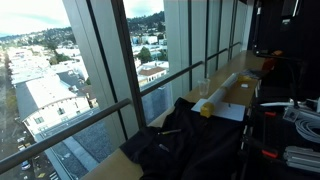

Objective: Close the zipper on the black jacket.

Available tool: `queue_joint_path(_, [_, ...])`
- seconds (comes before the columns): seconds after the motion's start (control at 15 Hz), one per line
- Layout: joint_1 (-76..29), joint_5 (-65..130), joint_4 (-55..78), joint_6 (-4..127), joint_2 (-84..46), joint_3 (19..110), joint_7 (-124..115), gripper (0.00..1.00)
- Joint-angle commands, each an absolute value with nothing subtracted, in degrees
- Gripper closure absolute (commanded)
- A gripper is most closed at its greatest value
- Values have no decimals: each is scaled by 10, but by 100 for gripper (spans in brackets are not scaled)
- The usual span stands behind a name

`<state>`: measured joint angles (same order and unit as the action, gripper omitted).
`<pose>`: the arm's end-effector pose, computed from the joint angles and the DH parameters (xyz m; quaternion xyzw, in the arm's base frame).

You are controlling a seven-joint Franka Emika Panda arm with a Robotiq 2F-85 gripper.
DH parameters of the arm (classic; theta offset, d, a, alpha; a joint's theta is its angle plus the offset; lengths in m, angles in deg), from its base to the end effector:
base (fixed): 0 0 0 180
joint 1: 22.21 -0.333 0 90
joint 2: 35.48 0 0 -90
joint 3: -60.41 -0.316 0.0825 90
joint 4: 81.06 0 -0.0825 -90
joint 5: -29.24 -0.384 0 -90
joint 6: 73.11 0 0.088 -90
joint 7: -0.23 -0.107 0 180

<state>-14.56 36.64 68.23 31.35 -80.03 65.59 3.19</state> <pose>0.3072 -0.0825 0.4897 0.9979 -0.0567 -0.0068 0.0302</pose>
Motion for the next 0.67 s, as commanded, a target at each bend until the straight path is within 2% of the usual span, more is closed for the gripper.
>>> queue_joint_path(0.0, [-149, 368, 681, 312, -800, 659, 30, 0])
queue_joint_path(0.6, [-152, 366, 695, 330, -807, 659, 30, 0])
